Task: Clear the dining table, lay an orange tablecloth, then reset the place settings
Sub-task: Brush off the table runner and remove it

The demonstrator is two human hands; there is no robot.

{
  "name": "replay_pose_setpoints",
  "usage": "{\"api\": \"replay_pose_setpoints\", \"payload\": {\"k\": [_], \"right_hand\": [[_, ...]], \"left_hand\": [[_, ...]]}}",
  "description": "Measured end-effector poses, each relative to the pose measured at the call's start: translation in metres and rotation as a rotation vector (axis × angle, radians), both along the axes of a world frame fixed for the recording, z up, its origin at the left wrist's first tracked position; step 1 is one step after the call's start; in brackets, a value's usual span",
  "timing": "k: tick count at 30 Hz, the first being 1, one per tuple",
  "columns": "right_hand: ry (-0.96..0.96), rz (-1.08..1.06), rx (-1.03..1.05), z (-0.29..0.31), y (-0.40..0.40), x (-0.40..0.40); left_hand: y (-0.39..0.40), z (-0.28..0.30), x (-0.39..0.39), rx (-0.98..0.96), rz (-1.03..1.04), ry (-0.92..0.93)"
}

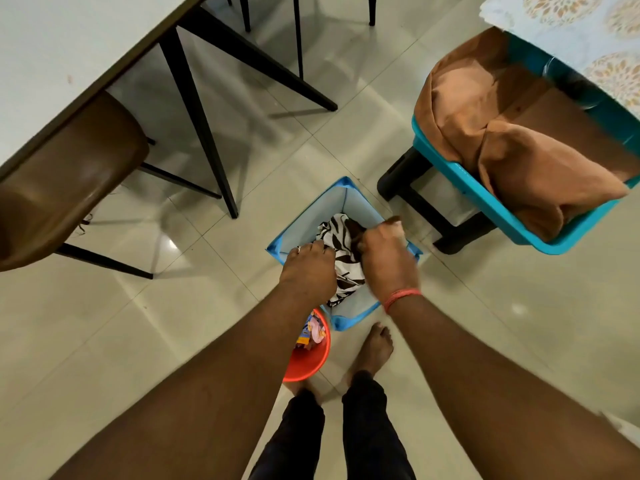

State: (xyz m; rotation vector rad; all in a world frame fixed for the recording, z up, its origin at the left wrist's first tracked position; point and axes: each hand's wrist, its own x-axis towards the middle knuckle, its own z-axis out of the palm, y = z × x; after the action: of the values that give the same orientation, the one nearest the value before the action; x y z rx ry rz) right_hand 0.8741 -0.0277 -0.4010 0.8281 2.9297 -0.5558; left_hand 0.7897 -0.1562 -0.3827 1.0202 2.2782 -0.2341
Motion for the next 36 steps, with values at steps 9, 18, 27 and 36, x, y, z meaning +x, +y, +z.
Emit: {"api": "replay_pose_setpoints", "payload": {"k": [9,18,27,36], "right_hand": [[-0.189,0.110,-0.380,0.012,-0.045,0.019],[-0.355,-0.054,-0.206,0.129,0.028,0.030],[-0.238,-0.286,-0.026,0.341,0.103,0.036],[-0.045,-0.300,0.129,0.442,0.153,0.036]], "left_hand": [[-0.021,0.028,-0.008,-0.041,0.055,-0.016],[0.022,0.130,-0.014,0.124,-0.014,0.088],[0.073,0.326,-0.050,0.436,-0.147,0.345],[0.100,0.434,-0.062,0.554,-0.197,0.554]]}}
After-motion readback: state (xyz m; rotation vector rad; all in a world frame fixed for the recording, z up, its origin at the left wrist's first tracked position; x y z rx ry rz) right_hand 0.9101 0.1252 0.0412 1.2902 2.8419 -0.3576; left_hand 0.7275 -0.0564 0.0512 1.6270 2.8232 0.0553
